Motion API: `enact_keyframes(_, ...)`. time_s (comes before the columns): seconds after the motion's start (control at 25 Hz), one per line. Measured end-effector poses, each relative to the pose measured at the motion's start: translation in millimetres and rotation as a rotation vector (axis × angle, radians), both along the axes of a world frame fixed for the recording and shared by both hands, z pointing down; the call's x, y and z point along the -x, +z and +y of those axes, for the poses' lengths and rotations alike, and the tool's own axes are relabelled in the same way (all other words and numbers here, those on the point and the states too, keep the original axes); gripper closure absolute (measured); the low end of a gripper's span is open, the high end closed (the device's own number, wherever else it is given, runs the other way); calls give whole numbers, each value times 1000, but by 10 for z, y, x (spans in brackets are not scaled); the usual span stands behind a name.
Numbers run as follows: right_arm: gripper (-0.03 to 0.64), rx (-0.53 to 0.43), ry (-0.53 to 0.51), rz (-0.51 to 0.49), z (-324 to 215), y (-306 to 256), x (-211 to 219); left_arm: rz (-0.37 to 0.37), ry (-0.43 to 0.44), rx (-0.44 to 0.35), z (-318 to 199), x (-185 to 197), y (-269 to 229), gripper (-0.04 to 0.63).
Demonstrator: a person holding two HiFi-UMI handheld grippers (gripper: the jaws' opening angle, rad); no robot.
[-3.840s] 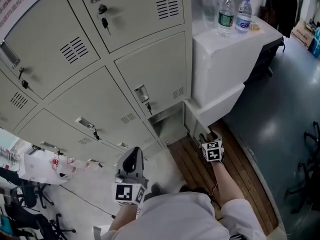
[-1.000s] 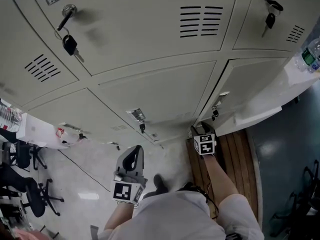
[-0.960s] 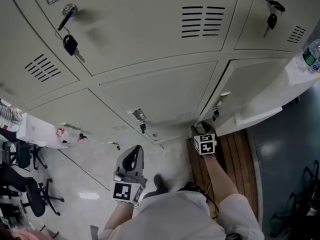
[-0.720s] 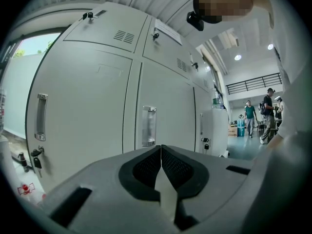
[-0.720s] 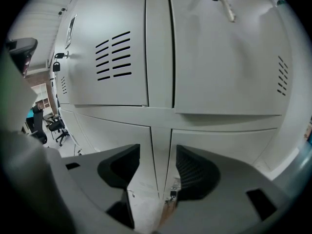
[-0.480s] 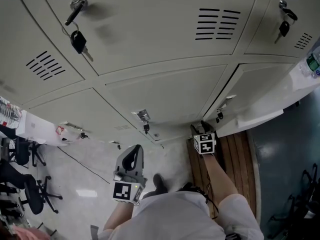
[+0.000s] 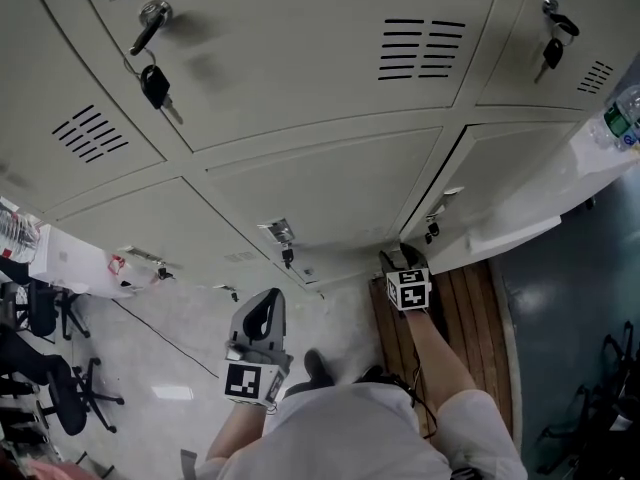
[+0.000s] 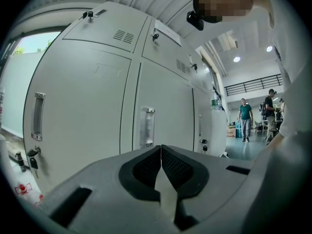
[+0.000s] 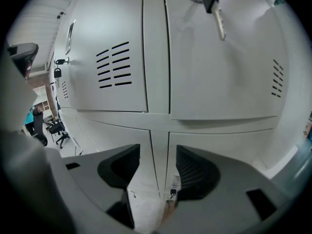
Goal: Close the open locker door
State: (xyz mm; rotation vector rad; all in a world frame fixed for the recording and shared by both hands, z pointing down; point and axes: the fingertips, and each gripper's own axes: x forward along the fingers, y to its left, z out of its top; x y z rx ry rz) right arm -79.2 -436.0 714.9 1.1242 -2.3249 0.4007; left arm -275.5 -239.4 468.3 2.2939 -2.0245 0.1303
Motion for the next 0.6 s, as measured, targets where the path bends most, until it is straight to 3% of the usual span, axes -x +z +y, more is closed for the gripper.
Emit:
enact_keyframes(0.32,396,-55,29,-89,237,-410,-179,4,33,-20,-8,-202,-113,584)
enact_keyframes(0.6,396,-202,91,-181,538,-1199,-514,-5,48,-60,4,-391,-202,584)
